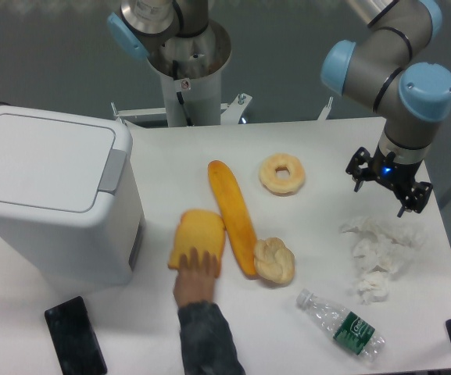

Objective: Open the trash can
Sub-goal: 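Move the gripper from above the tissue toward the bagel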

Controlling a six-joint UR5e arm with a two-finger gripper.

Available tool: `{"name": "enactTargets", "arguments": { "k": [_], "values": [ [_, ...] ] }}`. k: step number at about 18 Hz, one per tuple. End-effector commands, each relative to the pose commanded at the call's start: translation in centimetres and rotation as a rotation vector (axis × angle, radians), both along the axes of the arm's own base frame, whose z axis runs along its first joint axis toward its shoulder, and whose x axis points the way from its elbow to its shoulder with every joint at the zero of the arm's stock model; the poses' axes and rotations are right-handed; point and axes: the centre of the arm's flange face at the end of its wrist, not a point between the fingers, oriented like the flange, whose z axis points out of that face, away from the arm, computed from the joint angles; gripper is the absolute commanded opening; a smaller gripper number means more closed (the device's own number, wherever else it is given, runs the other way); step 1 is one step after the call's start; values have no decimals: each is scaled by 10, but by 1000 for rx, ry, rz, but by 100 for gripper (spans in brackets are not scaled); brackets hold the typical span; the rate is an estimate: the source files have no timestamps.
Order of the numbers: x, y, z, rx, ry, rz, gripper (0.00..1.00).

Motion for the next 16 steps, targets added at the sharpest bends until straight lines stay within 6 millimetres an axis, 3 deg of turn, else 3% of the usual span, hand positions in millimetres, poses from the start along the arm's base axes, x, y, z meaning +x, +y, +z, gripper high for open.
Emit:
{"name": "enactTargets", "arguments": {
  "k": [8,11,13,16],
  "values": [
    [11,0,3,-76,20,-15,100],
    [33,13,8,-185,62,-41,100],
    [41,19,20,-157,75,3,100],
    [74,48,45,-110,82,54,100]
  ]
}}
